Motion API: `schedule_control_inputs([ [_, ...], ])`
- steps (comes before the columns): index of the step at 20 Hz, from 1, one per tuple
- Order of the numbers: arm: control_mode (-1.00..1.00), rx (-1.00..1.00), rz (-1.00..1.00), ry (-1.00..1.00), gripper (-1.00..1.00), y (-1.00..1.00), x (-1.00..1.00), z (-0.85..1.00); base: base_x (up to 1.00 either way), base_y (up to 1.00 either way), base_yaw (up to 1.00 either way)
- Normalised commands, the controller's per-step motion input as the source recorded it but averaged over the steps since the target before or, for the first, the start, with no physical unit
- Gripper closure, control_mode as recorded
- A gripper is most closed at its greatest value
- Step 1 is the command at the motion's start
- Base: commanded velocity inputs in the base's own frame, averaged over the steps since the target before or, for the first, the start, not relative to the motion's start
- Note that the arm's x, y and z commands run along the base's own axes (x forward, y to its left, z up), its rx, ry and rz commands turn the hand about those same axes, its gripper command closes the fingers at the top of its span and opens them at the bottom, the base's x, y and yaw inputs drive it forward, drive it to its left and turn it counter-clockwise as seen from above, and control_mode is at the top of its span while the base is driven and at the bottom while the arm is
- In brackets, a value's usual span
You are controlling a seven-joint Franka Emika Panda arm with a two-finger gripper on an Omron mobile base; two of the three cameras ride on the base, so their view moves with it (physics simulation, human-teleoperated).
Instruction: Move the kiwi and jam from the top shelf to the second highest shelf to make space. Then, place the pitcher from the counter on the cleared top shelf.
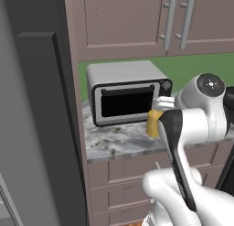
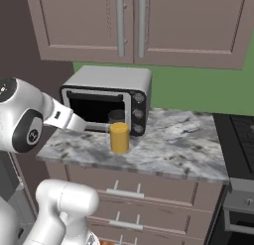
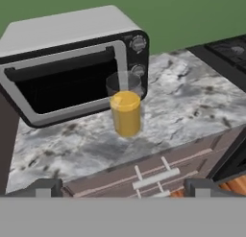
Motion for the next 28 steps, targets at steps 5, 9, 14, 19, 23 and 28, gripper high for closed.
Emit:
schedule_control_inputs([
  [5,-1.00,0.00,-0.04,0.00,-1.00,-0.12,0.55,-0.41,0.00,0.00,0.00],
  [9,-1.00,0.00,0.00,0.03,-1.00,-0.16,0.53,-0.49,0.00,0.00,0.00],
  [14,-1.00,0.00,0.00,0.02,-1.00,-0.01,0.42,-0.46,0.00,0.00,0.00],
  [19,-1.00,0.00,0.00,0.00,-1.00,0.00,0.38,-0.33,0.00,0.00,0.00],
  [23,-1.00,0.00,-0.02,0.00,-1.00,0.00,0.32,-0.31,0.00,0.00,0.00],
  [28,-1.00,0.00,-0.03,0.00,-1.00,0.00,0.32,-0.32,0.00,0.00,0.00],
])
